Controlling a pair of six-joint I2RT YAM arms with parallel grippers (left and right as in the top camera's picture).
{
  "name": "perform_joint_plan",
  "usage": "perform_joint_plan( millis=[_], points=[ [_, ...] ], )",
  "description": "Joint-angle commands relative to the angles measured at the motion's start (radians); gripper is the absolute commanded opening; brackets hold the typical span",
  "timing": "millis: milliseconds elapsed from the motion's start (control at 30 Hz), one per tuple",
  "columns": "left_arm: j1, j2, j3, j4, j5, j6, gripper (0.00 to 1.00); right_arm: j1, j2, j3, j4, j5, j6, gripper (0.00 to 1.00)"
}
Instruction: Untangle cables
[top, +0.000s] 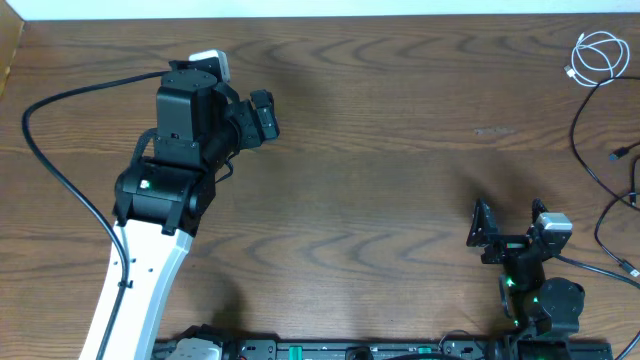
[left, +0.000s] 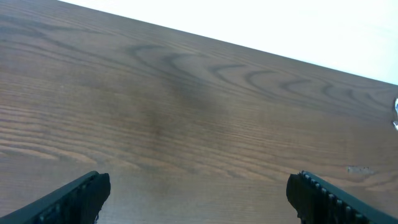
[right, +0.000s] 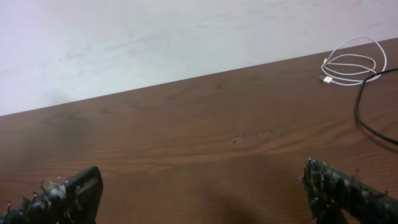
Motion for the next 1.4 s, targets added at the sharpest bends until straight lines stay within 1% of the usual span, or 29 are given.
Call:
perform_joint_plan(
  millis=[0,433,500,567,667,800,900,967,1033,1067,1200,1267,1367],
  points=[
    [0.0,0.002,0.013,0.0,-0.013,0.021,0.96,0.006,-0.008,-0.002,-0.005,0.008,-0.014,0.99],
    [0.0,0.002,0.013,-0.004,-0.014,0.021,0.96,0.006,-0.008,-0.002,-0.005,0.008,-0.014,0.99],
    [0.0,0.002,0.013,-0.035,-0.014,0.021,0.96,0.006,-0.008,-0.002,-0.005,0.008,-0.014,0.99],
    [0.0,0.002,0.013,-0.056,-0.048,0.043,0.96,0.006,-0.008,-0.002,-0.005,0.008,-0.014,0.99],
    [-0.002,-0.001,0.013,-0.071,-0.089,0.044,0.96,0.006,-0.008,-0.002,-0.005,0.008,-0.014,0.99],
    [0.001,0.003,0.011,-0.185,-0.111,0.051,0.96,0.006,-0.008,-0.002,-0.005,0.008,-0.014,0.99],
    [0.001,0.006,-0.008,-0.232,-0.111,0.07,0.96,0.006,-0.008,-0.002,-0.005,0.008,-0.014,0.99],
    [0.002,0.011,-0.024,-0.248,-0.106,0.093,0.96,0.006,-0.008,-0.002,-0.005,0.008,-0.014,0.99],
    [0.001,0.011,-0.047,-0.251,-0.098,0.151,0.96,0.006,-0.008,-0.002,-0.005,0.008,-0.014,0.99],
    [0.002,0.005,-0.068,-0.248,-0.074,0.204,0.96,0.006,-0.008,-0.002,-0.005,0.008,-0.014,0.99],
    [0.019,-0.045,-0.161,-0.186,-0.021,0.291,0.96,0.006,-0.008,-0.002,-0.005,0.008,-0.014,0.99],
    [0.035,-0.1,-0.241,-0.107,0.014,0.314,0.96,0.006,-0.008,-0.002,-0.005,0.008,-0.014,0.99],
    [0.07,-0.207,-0.396,0.041,0.053,0.317,0.96,0.006,-0.008,-0.002,-0.005,0.008,-0.014,0.99]
  ],
)
